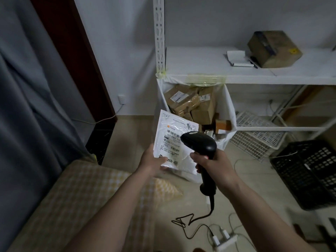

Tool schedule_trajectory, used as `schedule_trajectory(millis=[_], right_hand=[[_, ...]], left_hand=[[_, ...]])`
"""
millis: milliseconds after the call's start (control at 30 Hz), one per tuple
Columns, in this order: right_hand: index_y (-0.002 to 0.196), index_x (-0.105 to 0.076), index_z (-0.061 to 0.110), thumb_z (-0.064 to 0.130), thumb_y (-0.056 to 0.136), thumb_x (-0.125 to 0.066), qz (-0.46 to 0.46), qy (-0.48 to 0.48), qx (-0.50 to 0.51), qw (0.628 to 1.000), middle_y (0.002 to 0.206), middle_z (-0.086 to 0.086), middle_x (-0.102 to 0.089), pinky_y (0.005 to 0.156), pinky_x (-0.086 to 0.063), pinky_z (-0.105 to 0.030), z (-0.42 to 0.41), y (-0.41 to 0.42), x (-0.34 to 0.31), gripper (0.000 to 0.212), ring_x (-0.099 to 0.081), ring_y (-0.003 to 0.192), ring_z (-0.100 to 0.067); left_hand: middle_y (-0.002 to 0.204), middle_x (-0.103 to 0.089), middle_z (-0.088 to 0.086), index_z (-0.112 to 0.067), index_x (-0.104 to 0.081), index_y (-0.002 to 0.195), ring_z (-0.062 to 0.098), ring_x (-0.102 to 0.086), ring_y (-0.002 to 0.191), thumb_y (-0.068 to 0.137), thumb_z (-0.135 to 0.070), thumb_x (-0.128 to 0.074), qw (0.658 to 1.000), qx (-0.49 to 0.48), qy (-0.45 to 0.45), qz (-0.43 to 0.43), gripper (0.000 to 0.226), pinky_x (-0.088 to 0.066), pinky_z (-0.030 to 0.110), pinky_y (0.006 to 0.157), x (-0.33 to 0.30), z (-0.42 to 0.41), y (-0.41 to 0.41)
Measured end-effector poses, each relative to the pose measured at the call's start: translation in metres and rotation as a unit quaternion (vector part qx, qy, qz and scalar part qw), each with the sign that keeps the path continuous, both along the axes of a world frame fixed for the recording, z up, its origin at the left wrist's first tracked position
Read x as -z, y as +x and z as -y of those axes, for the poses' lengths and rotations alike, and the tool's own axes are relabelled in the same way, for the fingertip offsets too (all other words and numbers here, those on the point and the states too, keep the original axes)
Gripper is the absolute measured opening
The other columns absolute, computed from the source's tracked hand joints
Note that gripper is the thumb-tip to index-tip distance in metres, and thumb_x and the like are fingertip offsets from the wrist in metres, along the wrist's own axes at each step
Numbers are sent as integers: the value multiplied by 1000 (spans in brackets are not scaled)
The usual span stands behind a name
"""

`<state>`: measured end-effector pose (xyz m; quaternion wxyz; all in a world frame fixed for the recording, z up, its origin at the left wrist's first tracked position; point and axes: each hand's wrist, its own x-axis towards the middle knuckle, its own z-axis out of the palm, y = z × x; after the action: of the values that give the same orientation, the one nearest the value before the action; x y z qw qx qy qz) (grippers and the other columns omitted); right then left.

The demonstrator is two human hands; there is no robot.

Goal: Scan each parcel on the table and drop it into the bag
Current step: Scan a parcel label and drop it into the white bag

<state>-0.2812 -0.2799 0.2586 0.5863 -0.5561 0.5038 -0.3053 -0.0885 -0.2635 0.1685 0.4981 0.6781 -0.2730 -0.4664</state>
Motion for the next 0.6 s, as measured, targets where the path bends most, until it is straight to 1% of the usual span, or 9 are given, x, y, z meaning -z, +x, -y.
schedule_trajectory(millis=[67, 133, 200, 267, 300, 400, 467, 533, 600], right_hand=[[99, -65, 5, 9, 83, -70, -2, 5, 15, 1000, 76, -10, -59, 60, -51, -30, 17, 2, 4, 17, -57, 59, -16], [98, -65, 3, 8, 83, -71, 1, 11, 28, 1000, 75, -11, -58, 59, -50, -31, 35, 3, 9, 17, -55, 58, -17], [98, -65, 4, 9, 83, -71, 1, 19, 25, 1000, 75, -11, -59, 58, -50, -30, 56, 5, 13, 17, -56, 58, -17], [100, -65, 6, 9, 84, -70, 2, 24, 11, 1000, 76, -11, -61, 60, -51, -28, 78, 5, 16, 17, -57, 61, -17], [101, -65, 8, 10, 84, -70, 3, 24, 4, 1000, 77, -11, -61, 60, -52, -28, 91, 4, 17, 17, -57, 62, -18], [100, -65, 11, 11, 84, -70, 0, 11, -12, 1000, 76, -9, -62, 61, -52, -25, 135, -2, 14, 17, -58, 63, -16], [95, -66, 11, 13, 84, -70, -13, -4, -9, 1000, 72, -7, -62, 60, -51, -24, 168, -9, 13, 12, -59, 62, -14], [88, -66, 4, 12, 83, -71, -13, -5, 15, 1000, 66, -9, -58, 58, -48, -27, 200, -20, 13, 10, -55, 59, -17], [86, -64, -4, 13, 83, -71, -11, -9, 32, 999, 65, -13, -55, 59, -44, -33, 229, -32, 13, 18, -52, 60, -22]], left_hand=[[103, -61, 7, -18, -47, 113, 17, -62, 80, 85, 13, -61, 1000, 8, -5, 10, 45, -53, 21, 48, 1, 18, -1], [105, -62, 8, -20, -48, 110, 21, -63, 85, 84, 11, -62, 999, 13, -11, 35, 43, -54, 23, 52, 3, 37, -1], [110, -63, 8, -25, -48, 110, 25, -65, 93, 82, 8, -64, 998, 11, -19, 55, 46, -58, 34, 64, 4, 57, 0], [115, -63, 6, -28, -48, 118, 26, -65, 99, 81, 8, -66, 998, -10, -25, 56, 55, -59, 43, 76, 4, 78, 0], [117, -62, 4, -29, -47, 124, 25, -65, 100, 81, 9, -65, 998, -21, -29, 50, 60, -59, 43, 77, 2, 89, -2], [122, -56, 0, -26, -40, 139, 21, -61, 103, 85, 13, -60, 998, -36, -51, 0, 69, -60, 33, 65, -9, 132, -10], [126, -53, -1, -25, -38, 143, 22, -59, 105, 88, 14, -56, 997, -47, -55, -40, 70, -61, 33, 65, -15, 170, -18], [132, -53, 3, -25, -42, 142, 23, -62, 101, 89, 14, -56, 996, -50, -52, -60, 67, -61, 38, 68, -16, 211, -28], [132, -56, 8, -26, -54, 129, 19, -66, 87, 89, 11, -57, 997, -27, -30, -69, 54, -58, 33, 65, -17, 249, -41]])
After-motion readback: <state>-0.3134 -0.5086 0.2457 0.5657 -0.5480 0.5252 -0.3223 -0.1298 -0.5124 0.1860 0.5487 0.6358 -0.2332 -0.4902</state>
